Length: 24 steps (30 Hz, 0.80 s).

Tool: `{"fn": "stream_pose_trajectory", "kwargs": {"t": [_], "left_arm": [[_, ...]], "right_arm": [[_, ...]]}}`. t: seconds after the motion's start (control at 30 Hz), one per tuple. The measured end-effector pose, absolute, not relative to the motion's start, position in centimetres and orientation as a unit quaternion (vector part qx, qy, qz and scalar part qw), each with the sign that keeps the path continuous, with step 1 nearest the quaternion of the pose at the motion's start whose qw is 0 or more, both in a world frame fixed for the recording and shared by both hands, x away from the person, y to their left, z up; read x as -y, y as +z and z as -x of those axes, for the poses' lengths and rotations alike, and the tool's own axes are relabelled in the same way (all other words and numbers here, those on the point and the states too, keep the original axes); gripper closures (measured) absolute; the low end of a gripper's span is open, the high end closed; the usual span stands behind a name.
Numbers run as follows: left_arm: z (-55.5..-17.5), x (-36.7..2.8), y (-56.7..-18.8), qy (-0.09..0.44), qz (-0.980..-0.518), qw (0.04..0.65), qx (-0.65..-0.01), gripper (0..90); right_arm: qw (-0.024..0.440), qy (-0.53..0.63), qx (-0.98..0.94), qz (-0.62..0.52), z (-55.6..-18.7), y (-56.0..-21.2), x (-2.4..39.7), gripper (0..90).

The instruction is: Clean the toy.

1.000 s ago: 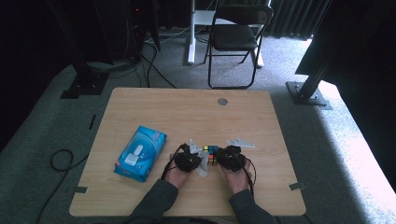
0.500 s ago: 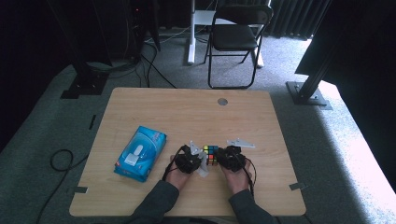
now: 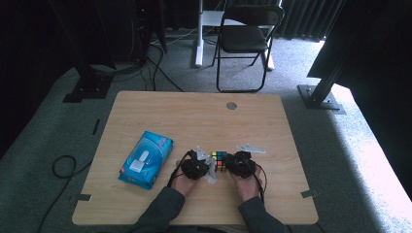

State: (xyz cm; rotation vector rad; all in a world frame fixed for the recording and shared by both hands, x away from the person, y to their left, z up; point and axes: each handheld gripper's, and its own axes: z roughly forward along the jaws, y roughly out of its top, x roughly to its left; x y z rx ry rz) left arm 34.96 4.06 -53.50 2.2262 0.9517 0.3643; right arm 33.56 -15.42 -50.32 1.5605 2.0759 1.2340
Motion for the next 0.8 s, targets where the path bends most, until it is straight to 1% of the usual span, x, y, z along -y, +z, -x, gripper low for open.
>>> {"fn": "stream_pose_trajectory", "kwargs": {"t": [0.27,0.43,0.57,0.8], "left_arm": [[-35.2,-4.9,-53.3,0.154,-0.853,0.333,-0.371,82.2],[-35.5,-6.1,-53.6,0.157,-0.843,0.336,-0.391,82.2],[-35.6,-6.7,-53.6,0.163,-0.837,0.336,-0.400,82.2],[-35.7,-7.5,-53.7,0.163,-0.832,0.339,-0.407,82.0]], "right_arm": [[0.132,0.425,-0.716,-0.538,-33.6,-50.3,15.4,69.5],[0.129,0.425,-0.714,-0.541,-33.6,-50.3,15.4,69.3],[0.131,0.422,-0.713,-0.544,-33.6,-50.3,15.4,66.2],[0.123,0.424,-0.710,-0.548,-33.7,-50.3,15.6,64.6]]}}
